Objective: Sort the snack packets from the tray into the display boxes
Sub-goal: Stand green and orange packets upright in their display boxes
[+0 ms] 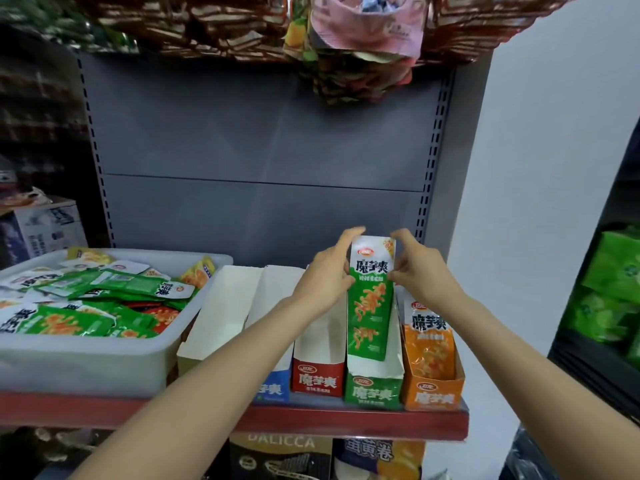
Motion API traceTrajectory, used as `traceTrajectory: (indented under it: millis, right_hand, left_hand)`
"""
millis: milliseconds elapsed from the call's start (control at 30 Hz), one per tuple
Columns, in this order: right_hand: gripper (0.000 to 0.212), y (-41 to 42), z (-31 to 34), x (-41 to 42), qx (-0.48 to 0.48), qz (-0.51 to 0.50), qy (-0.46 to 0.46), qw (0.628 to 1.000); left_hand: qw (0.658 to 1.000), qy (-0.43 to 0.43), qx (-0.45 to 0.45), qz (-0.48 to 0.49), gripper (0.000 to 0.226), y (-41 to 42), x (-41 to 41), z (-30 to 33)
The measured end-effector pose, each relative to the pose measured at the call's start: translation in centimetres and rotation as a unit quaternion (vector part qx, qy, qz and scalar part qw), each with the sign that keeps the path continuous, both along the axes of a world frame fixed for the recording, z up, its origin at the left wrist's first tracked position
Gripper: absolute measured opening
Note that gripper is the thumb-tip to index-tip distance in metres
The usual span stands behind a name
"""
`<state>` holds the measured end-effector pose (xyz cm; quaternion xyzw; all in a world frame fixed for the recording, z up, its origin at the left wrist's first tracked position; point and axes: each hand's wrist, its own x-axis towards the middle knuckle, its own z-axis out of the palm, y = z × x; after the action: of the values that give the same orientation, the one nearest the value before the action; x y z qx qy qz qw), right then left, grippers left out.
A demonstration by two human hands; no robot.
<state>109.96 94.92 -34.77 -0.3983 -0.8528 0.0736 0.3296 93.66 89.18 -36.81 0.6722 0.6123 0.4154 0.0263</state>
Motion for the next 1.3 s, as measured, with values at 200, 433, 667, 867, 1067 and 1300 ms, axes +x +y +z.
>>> traceTrajectory:
  millis: [200, 433, 667, 867, 1067, 1300]
  right_hand:
    - [0.021, 0.0, -0.5, -0.5, 0.026, -0.042, -0.114, 0.992]
    - [0.025, -1.2, -0.5, -1.1, 0.068, -0.06, -0.086, 0.992]
    - [0.021, -5.3, -0.5, -6.1, 0.115, 0.061, -0.059, 0.99]
    - [0.024, -9.0, -1.0, -15.1, 0.082, 0.163, -0.032, 0.983]
    - [0.034, -12.9, -2.2, -25.6, 0.074, 0.25, -0.125, 0.957]
    - [0.052, -15.8, -2.0, -32.2, -0.057, 0.306, -0.204, 0.928]
  left_hand:
    - [0.993, 0.097, -0.049, 0.051, 0.039, 0.4, 0.4, -0.4]
    - [0.997, 0.058, -0.021, 0.046, 0.031, -1.0, -0.1, -0.1]
    - [0.997, 0.02, 0.016, 0.073, 0.025, -6.0, -5.7, 0.3]
    - [0.983, 0.0, 0.021, 0.183, 0.019, -12.2, -13.6, 1.2]
    - [0.95, -0.001, -0.06, 0.308, 0.023, -17.7, -23.3, 0.5]
    - [0.894, 0.061, -0.244, 0.371, 0.063, -21.0, -30.1, -0.3]
